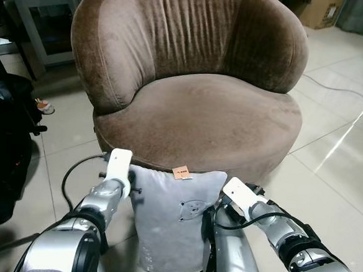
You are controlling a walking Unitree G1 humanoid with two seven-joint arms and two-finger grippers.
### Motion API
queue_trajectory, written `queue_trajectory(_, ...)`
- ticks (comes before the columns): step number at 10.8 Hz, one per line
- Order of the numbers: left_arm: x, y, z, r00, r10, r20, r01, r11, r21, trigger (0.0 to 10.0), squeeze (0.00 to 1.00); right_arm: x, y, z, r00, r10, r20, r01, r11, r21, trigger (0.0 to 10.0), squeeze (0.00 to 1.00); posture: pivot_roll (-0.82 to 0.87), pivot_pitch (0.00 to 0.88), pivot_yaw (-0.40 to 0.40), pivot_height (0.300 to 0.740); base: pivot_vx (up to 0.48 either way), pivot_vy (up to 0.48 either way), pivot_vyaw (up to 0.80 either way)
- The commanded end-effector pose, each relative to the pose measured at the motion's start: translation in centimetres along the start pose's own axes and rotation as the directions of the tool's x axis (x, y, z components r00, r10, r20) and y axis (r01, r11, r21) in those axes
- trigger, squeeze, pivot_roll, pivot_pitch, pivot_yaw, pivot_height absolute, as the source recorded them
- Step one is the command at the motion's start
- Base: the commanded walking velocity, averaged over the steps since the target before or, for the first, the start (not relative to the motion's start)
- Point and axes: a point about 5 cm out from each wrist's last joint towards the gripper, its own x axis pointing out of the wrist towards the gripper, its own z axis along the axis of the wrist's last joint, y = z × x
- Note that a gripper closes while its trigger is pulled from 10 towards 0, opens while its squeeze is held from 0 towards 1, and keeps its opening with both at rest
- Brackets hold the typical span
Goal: Move the pillow to the sofa from floor
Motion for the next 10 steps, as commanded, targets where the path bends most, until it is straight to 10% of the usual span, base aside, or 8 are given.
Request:
queue_trajectory(1, 0.0, -0.5, -0.9, 1.0, -0.005, -0.027, 0.006, 1.0, 0.03, 10.0, 0.0, -0.5, 4.9, -4.2, 0.97, 0.169, -0.177, -0.166, 0.986, 0.033, 10.0, 0.0, -0.2, 0.0, 0.048, 0.381, 0.0, 0.0, 0.0)
queue_trajectory(2, -0.1, -0.6, -1.7, 0.999, -0.001, -0.044, 0.002, 0.999, 0.039, 10.0, 0.0, -0.5, 4.9, -4.2, 0.969, 0.17, -0.177, -0.167, 0.985, 0.032, 10.0, 0.0, -0.2, 0.0, 0.045, 0.381, 0.0, 0.0, 0.0)
queue_trajectory(3, -0.3, -0.7, -2.8, 0.997, 0.0, -0.071, 0.004, 0.998, 0.065, 10.0, 1.0, -0.5, 4.9, -4.3, 0.969, 0.169, -0.178, -0.167, 0.986, 0.029, 10.0, 0.0, -0.19, 0.0, 0.04, 0.381, 0.0, 0.0, 0.0)
queue_trajectory(10, -0.6, -0.5, -4.3, 0.994, 0.023, -0.103, -0.015, 0.997, 0.078, 10.0, 1.0, -0.3, 4.6, -3.6, 0.972, 0.167, -0.167, -0.166, 0.986, 0.017, 10.0, 0.0, -0.18, 0.0, 0.033, 0.381, 0.0, 0.0, 0.0)
